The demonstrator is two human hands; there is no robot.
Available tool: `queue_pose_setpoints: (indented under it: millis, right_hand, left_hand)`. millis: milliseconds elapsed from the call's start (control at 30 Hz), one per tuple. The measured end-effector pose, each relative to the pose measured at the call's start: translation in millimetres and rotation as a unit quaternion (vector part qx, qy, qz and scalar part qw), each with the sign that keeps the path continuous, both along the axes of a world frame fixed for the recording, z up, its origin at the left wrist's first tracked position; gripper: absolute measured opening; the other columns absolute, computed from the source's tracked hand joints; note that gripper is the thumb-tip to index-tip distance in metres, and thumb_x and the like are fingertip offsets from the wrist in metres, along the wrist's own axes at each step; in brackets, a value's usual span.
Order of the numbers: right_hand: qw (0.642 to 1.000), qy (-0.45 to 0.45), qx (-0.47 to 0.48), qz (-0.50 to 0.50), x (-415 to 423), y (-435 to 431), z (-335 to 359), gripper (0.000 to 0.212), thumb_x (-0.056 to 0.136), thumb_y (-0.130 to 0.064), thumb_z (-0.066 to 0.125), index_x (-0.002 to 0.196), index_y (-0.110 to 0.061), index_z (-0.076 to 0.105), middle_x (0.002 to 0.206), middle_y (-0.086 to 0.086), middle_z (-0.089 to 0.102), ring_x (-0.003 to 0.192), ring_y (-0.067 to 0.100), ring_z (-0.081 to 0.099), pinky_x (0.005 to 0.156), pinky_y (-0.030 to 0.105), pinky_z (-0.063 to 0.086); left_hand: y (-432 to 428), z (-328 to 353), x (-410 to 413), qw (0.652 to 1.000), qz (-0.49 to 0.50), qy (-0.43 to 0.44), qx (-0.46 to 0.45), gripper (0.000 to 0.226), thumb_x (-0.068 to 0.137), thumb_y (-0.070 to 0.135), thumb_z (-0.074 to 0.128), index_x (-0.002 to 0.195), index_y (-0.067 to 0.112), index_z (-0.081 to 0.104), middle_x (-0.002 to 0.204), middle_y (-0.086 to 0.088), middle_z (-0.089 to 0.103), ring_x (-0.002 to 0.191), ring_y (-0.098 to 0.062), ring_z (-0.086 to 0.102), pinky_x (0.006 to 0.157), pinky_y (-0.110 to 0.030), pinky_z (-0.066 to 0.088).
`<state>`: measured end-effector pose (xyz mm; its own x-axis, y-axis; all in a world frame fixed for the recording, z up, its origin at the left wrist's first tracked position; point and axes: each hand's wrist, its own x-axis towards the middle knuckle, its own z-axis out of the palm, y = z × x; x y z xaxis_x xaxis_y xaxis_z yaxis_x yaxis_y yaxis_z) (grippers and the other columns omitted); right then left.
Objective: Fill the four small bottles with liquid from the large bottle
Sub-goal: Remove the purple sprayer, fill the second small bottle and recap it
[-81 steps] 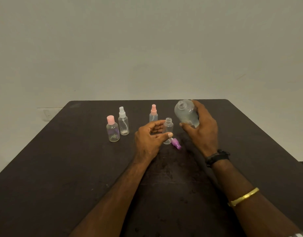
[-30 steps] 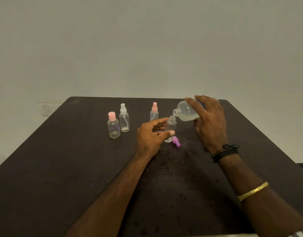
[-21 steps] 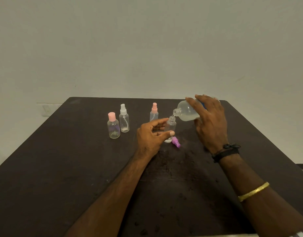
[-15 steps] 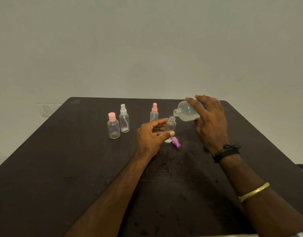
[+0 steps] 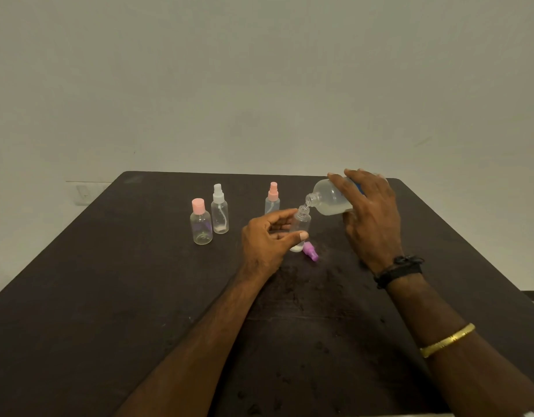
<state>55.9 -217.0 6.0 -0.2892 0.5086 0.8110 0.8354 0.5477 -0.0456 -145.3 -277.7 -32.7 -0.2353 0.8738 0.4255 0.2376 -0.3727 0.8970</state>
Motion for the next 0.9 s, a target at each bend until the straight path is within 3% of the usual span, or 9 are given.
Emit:
queue_pose_setpoints:
  millis: [900]
  right_hand:
    - [1.000,-0.001,0.020,-0.006,3.4,-1.8,2.7,0.074,0.080,0.013,0.066,0.144,-0.023,0.055,0.141,0.013,0.057,0.134,0.034,0.046,0.114,0.058,0.037]
  left_hand:
    - [-2.2,0.9,0.5,1.000,-0.005,-0.002,-0.004,0.054,0.073,0.015,0.090,0.124,0.012,0.072,0.110,0.000,0.077,0.094,-0.003,0.073,0.084,-0.023,0.061]
